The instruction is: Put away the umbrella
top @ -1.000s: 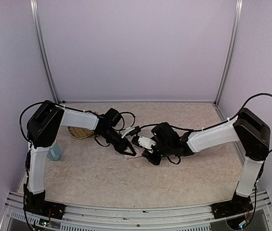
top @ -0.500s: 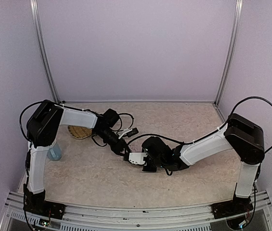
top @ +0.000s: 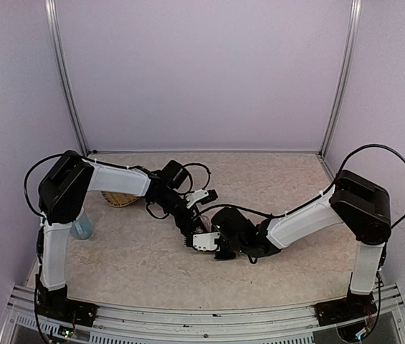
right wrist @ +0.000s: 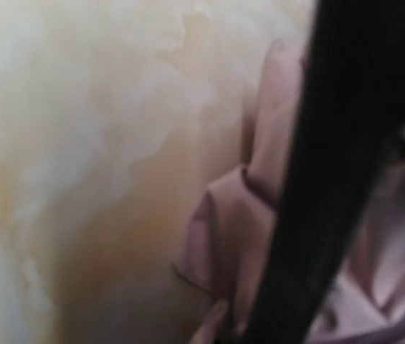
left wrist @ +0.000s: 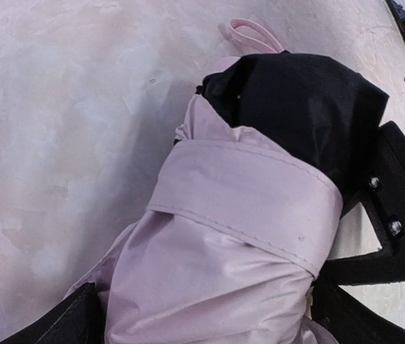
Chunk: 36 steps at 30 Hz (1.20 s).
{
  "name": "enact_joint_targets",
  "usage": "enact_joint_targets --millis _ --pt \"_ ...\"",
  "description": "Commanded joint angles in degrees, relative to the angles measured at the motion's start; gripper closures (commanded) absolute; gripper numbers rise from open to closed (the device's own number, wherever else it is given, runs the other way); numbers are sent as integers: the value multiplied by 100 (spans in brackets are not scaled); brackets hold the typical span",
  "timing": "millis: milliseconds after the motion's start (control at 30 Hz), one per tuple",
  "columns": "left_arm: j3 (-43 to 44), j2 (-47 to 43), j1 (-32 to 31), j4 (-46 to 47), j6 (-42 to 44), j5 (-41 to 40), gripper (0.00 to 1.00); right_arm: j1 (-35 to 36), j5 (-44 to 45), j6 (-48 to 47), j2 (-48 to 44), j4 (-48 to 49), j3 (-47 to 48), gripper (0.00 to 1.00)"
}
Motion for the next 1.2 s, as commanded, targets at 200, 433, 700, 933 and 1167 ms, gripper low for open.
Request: enact_joint_targets --millis 200,433,700,933,1167 --pt "170 484 -210 15 37 -825 39 -24 -231 143 251 -949 -219 93" --pt "214 832 199 -37 -262 -383 49 304 -328 629 -133 -1506 -126 70" --pt "430 1130 195 -517 265 -315 50 30 -1901 1075 -1796 -2199 8 41" --pt "340 1120 191 -520 383 -203 50 -1211 -2187 737 -1909 -1518 -171 31" --pt "331 1116 191 -559 413 -222 49 -1325 -2214 15 -1041 -1432 377 29"
